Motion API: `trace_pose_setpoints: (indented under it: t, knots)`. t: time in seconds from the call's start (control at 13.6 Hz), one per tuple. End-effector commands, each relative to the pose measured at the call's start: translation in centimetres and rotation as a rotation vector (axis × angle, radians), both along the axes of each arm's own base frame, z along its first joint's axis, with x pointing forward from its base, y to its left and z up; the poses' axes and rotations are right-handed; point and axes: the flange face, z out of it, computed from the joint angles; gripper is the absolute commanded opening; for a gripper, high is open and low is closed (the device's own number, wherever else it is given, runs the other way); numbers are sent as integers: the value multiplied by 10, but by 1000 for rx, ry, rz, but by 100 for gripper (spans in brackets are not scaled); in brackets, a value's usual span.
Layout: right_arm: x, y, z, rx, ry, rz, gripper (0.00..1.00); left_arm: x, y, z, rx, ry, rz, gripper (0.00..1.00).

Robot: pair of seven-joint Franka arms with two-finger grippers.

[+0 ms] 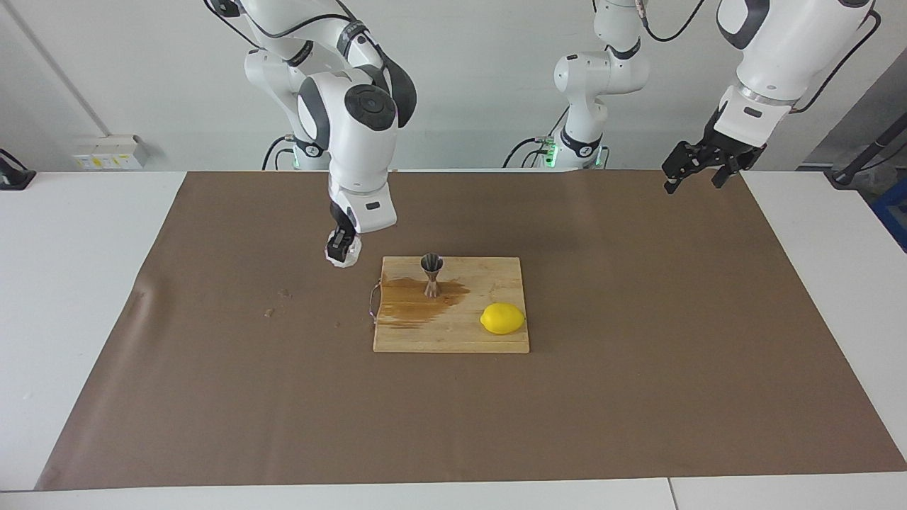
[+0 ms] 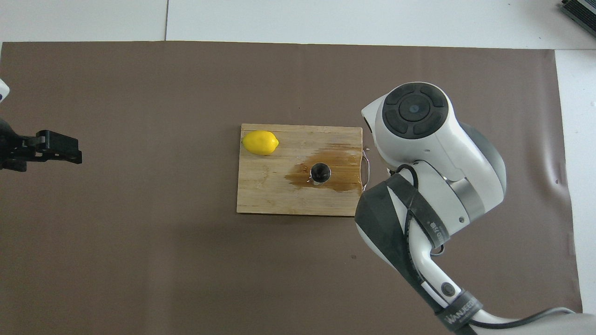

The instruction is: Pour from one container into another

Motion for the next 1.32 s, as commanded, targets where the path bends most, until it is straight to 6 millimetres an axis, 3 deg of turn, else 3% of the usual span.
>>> trace_pose_setpoints:
  t: [0.0,0.22,0.51,1.25]
  knots:
    - [-3,19,3,-49,13,29,0,-3,3,0,-9,1,8,100]
    - [8,42,9,-91,27,13,0,-2,3,-1,-9,3,8,100]
    - [-1,58,15,-105,37,21,0,-3,3,0,-9,1,8,100]
    - [-13,124,2,-212,35,35,0,-3,3,0,-9,1,8,100]
